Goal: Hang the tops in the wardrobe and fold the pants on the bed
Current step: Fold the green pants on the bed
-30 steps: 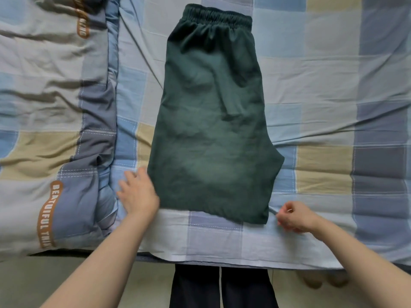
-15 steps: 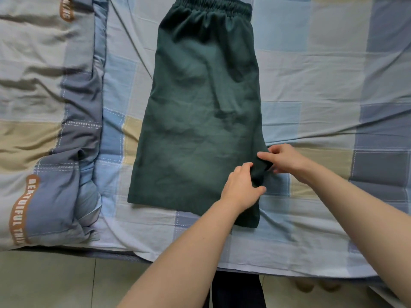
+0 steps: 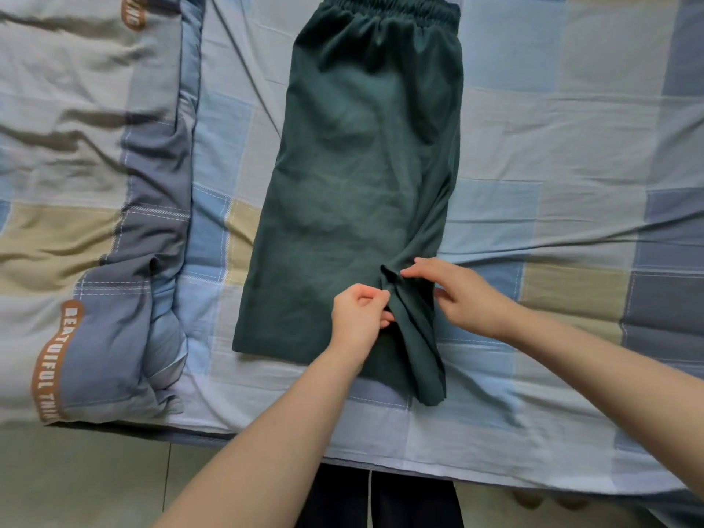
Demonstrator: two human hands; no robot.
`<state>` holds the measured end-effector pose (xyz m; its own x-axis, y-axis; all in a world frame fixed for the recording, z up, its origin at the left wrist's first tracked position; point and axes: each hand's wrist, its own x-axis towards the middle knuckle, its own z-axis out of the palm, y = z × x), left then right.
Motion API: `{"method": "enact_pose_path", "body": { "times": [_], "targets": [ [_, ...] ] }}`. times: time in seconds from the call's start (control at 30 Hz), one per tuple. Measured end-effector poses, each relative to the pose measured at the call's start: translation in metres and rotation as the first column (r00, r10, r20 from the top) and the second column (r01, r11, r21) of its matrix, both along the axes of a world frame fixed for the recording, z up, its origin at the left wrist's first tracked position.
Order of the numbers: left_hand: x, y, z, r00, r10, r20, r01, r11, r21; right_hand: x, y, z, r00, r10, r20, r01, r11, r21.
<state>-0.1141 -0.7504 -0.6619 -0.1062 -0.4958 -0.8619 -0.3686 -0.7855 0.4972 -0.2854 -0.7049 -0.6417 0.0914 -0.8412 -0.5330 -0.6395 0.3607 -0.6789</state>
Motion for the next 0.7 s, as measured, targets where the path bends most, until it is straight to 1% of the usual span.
{"method": "enact_pose_path", "body": {
  "times": [0.03,0.07,0.1,0.13,0.17,0.2,0.23,0.27,0.3,0.33,0.37,0.4,0.43,0.47,0.5,0.53,0.6,0.67,0.7],
  "targets": [
    [0.005,-0.006,-0.001,0.999,-0.034,0.009,0.033,0.999,0.017,-0.001,0.002,-0.005,0.994,0.113,-0.009,-0.113,0.994,-0.010],
    [0.010,-0.010,-0.002,0.996,-0.081,0.027,0.080,0.997,0.022,-0.003,0.004,-0.009,0.966,0.252,-0.056,-0.253,0.967,-0.005],
    [0.017,-0.016,-0.002,0.985,-0.158,0.063,0.158,0.987,-0.005,-0.004,0.005,-0.013,0.901,0.405,-0.155,-0.410,0.912,0.002],
    [0.024,-0.020,-0.002,0.957,-0.265,0.121,0.275,0.958,-0.078,-0.006,0.006,-0.017,0.801,0.525,-0.287,-0.548,0.836,0.001],
    [0.035,-0.027,-0.001,0.896,-0.399,0.195,0.433,0.882,-0.186,-0.007,0.006,-0.022,0.699,0.578,-0.420,-0.647,0.762,-0.029],
    [0.047,-0.035,-0.001,0.793,-0.542,0.277,0.608,0.731,-0.310,-0.009,0.006,-0.024,0.613,0.587,-0.529,-0.717,0.695,-0.060],
    [0.060,-0.045,0.000,0.649,-0.664,0.371,0.753,0.493,-0.436,-0.009,0.007,-0.027,0.548,0.574,-0.609,-0.763,0.640,-0.084],
    [0.074,-0.059,-0.001,0.480,-0.740,0.470,0.822,0.192,-0.537,-0.009,0.009,-0.031,0.510,0.550,-0.661,-0.792,0.601,-0.111],
    [0.088,-0.075,0.000,0.318,-0.753,0.577,0.799,-0.115,-0.590,-0.010,0.010,-0.036,0.498,0.523,-0.692,-0.805,0.575,-0.145],
    [0.102,-0.095,-0.001,0.181,-0.713,0.677,0.720,-0.373,-0.585,-0.011,0.011,-0.041,0.493,0.504,-0.709,-0.810,0.563,-0.162],
    [0.117,-0.115,-0.001,0.071,-0.650,0.756,0.633,-0.556,-0.538,-0.011,0.013,-0.045,0.482,0.487,-0.728,-0.815,0.554,-0.169],
    [0.132,-0.137,-0.002,-0.026,-0.577,0.816,0.563,-0.683,-0.465,-0.011,0.013,-0.049,0.469,0.478,-0.742,-0.818,0.552,-0.162],
    [0.145,-0.157,-0.002,-0.121,-0.510,0.851,0.527,-0.760,-0.381,-0.010,0.013,-0.051,0.457,0.477,-0.751,-0.817,0.558,-0.143],
    [0.154,-0.174,-0.002,-0.197,-0.453,0.870,0.515,-0.803,-0.301,-0.007,0.014,-0.053,0.440,0.485,-0.755,-0.810,0.577,-0.101],
    [0.159,-0.186,-0.002,-0.249,-0.410,0.877,0.508,-0.827,-0.242,-0.004,0.016,-0.055,0.436,0.492,-0.754,-0.794,0.604,-0.066],
    [0.160,-0.193,-0.004,-0.284,-0.383,0.879,0.501,-0.841,-0.205,0.002,0.019,-0.058,0.454,0.492,-0.743,-0.766,0.641,-0.043],
    [0.150,-0.196,-0.010,-0.334,-0.324,0.885,0.468,-0.872,-0.143,0.014,0.025,-0.060,0.524,0.463,-0.715,-0.693,0.720,-0.042],
    [0.135,-0.189,-0.014,-0.346,-0.302,0.888,0.428,-0.893,-0.137,0.021,0.025,-0.057,0.583,0.418,-0.697,-0.640,0.765,-0.076],
    [0.129,-0.186,-0.017,-0.342,-0.315,0.885,0.422,-0.893,-0.155,0.020,0.021,-0.053,0.602,0.406,-0.688,-0.629,0.772,-0.095]
  ]
}}
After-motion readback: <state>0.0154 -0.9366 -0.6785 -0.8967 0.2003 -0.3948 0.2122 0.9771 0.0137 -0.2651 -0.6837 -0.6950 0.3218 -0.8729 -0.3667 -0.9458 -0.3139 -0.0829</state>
